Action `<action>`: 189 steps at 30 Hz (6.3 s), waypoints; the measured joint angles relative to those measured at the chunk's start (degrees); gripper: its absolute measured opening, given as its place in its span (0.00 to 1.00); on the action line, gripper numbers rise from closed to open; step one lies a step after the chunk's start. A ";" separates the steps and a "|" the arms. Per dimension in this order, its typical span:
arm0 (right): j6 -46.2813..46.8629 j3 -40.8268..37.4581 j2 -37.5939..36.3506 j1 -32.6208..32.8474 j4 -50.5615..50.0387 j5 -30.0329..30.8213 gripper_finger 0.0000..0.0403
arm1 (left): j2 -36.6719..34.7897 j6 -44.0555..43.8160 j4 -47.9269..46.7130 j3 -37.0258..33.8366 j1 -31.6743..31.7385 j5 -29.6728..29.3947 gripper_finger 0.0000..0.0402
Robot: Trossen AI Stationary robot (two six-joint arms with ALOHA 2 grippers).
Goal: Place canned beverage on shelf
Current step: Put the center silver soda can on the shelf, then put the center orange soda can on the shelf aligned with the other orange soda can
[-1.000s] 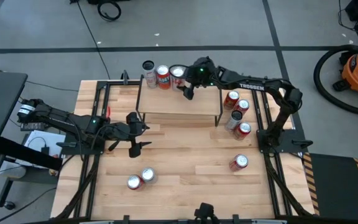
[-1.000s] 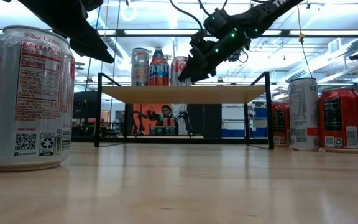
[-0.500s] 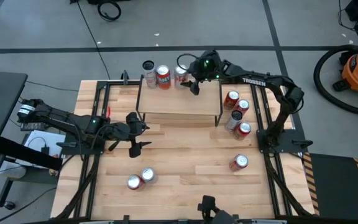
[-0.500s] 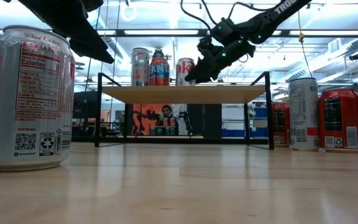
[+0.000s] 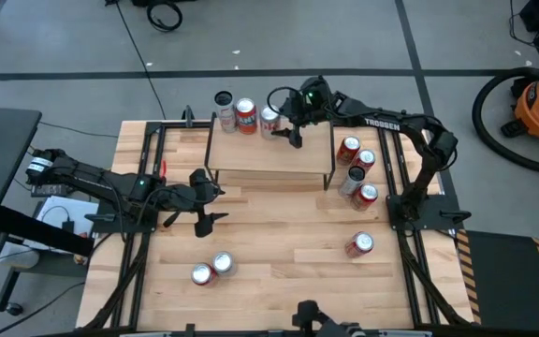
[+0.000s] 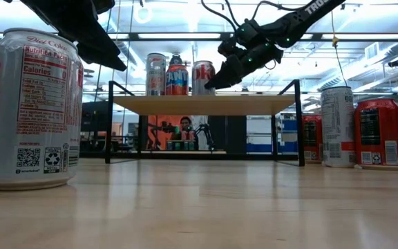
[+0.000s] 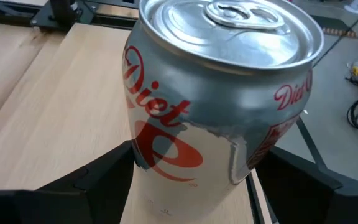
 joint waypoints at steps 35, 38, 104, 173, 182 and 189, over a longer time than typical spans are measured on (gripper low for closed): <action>-6.16 4.02 0.09 5.52 -10.37 23.73 0.97 | 0.00 -0.83 -0.04 0.00 0.00 0.00 0.82; -6.72 4.02 0.09 5.52 -10.89 25.48 0.97 | 0.00 -0.83 -0.04 0.00 0.02 0.00 0.82; 30.25 -13.65 -17.23 61.00 -0.86 59.01 0.80 | -3.27 -5.06 10.41 0.04 -13.60 -10.55 0.58; 9.27 -16.37 -27.34 48.59 1.32 52.78 0.72 | 29.73 -44.14 -43.60 35.45 -28.87 20.99 0.74; 8.64 -16.37 -27.04 47.38 0.99 50.99 0.72 | 30.66 -44.25 -41.89 32.92 -27.52 17.61 0.68; 8.83 -16.37 -27.04 47.40 0.74 51.02 0.72 | 30.60 -47.82 -42.90 33.05 -29.62 13.30 0.58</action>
